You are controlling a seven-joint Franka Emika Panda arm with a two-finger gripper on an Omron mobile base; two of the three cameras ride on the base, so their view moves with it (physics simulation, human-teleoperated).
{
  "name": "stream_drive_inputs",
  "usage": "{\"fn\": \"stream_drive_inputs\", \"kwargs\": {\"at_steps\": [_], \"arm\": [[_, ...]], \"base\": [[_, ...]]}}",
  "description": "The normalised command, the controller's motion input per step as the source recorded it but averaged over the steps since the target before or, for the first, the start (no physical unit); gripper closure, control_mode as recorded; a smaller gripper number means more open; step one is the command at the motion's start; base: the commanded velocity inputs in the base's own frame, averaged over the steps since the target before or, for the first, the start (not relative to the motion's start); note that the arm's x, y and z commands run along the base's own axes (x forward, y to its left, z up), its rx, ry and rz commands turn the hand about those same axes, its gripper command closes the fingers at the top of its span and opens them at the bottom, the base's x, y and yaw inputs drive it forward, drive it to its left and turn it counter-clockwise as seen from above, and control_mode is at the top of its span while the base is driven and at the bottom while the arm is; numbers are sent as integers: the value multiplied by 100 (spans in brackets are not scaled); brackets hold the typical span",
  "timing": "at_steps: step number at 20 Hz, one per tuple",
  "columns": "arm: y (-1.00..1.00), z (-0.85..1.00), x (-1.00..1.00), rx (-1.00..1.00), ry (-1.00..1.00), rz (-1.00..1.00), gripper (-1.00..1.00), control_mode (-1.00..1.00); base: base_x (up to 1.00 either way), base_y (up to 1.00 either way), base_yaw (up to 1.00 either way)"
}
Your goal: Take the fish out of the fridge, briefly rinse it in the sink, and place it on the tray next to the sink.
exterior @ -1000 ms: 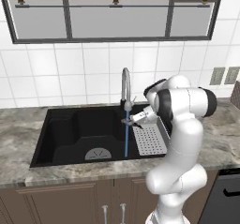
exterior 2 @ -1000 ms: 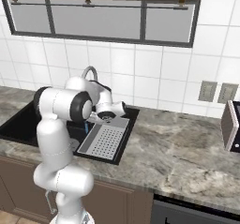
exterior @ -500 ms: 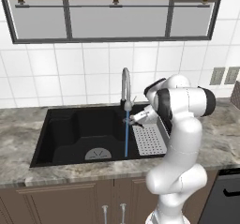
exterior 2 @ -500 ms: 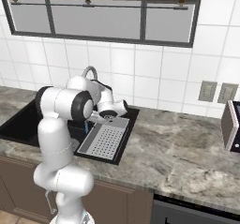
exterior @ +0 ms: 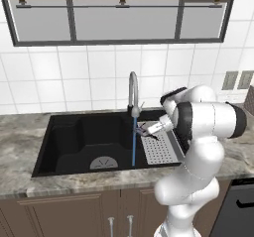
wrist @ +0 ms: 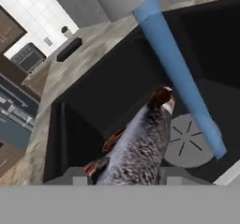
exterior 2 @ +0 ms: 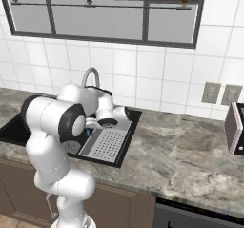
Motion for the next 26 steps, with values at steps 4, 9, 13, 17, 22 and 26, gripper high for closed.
{"fn": "stream_drive_inputs", "kwargs": {"at_steps": [4, 9, 13, 17, 22, 26], "arm": [[31, 81, -100, -1, -6, -14, 100, -100], [53, 100, -83, -36, 5, -9, 100, -100], [38, 100, -48, -39, 31, -10, 100, -100], [19, 91, -73, -48, 23, -14, 100, -100], [53, 20, -19, -46, -3, 0, 100, -100], [24, -4, -17, -3, -2, 1, 100, 100]], "base": [[0, 0, 0], [0, 0, 0], [0, 0, 0], [0, 0, 0], [0, 0, 0], [-75, 75, 1]]}}
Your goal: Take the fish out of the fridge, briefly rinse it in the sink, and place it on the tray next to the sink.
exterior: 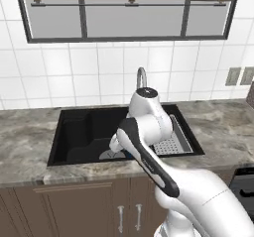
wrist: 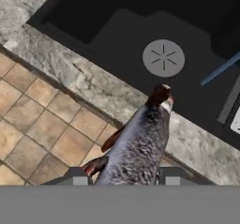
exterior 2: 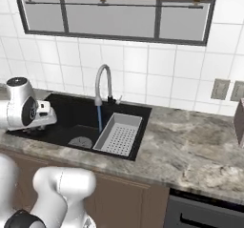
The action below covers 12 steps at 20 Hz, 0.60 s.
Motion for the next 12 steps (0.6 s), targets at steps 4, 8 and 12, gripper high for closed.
{"fn": "stream_drive_inputs", "kwargs": {"at_steps": [4, 8, 12], "arm": [[0, 0, 0, 0, 0, 0, 100, 100], [0, 0, 0, 0, 0, 0, 100, 100], [0, 0, 0, 0, 0, 0, 100, 100]], "base": [[-92, 100, -13], [-7, 100, -41], [26, 100, -41]]}}
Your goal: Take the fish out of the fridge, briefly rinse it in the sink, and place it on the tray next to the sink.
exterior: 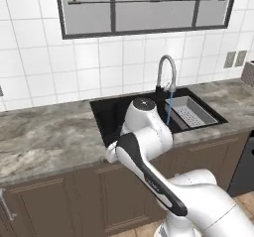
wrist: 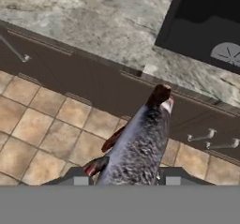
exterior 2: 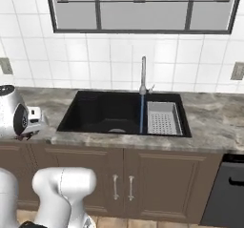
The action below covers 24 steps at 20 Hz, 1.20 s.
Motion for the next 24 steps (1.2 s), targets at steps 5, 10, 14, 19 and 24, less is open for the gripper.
{"fn": "stream_drive_inputs", "kwargs": {"at_steps": [5, 10, 14, 19, 24], "arm": [[0, 0, 0, 0, 0, 0, 100, 100], [0, 0, 0, 0, 0, 0, 100, 100], [0, 0, 0, 0, 0, 0, 100, 100], [0, 0, 0, 0, 0, 0, 100, 100], [0, 0, 0, 0, 0, 0, 100, 100]], "base": [[39, 100, -26], [-6, 100, -11], [-31, 100, 10], [-2, 100, 34], [39, 97, 32]]}}
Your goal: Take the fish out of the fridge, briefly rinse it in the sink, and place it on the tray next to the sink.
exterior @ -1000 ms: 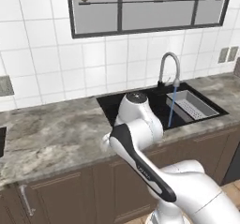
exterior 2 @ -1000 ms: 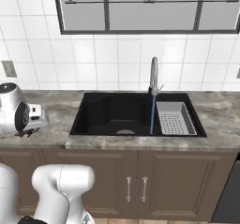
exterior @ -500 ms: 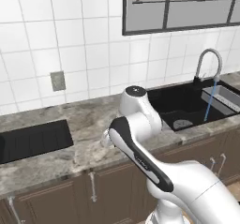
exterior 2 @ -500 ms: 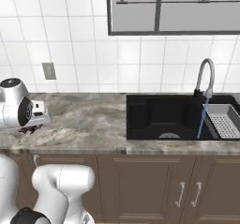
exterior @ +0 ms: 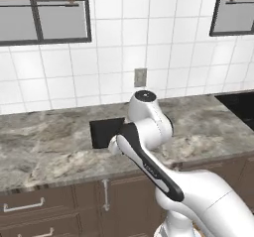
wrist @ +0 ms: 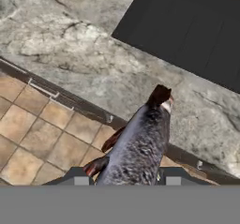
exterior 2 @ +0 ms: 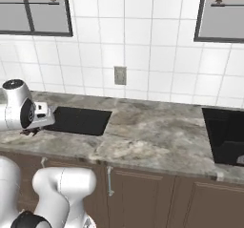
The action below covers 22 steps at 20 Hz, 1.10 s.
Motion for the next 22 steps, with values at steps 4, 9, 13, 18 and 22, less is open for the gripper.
{"fn": "stream_drive_inputs", "kwargs": {"at_steps": [4, 9, 13, 18, 22], "arm": [[0, 0, 0, 0, 0, 0, 100, 100], [-20, 0, 76, -1, -1, -43, 100, -100], [-59, 0, 81, 3, 2, -31, 100, -100], [-83, -4, 59, 13, 3, -9, 100, -100], [-79, -60, 11, 23, 3, 0, 100, -100]], "base": [[84, 59, 7], [20, 0, -3], [0, 0, 0], [0, 0, 0], [0, 0, 0]]}}
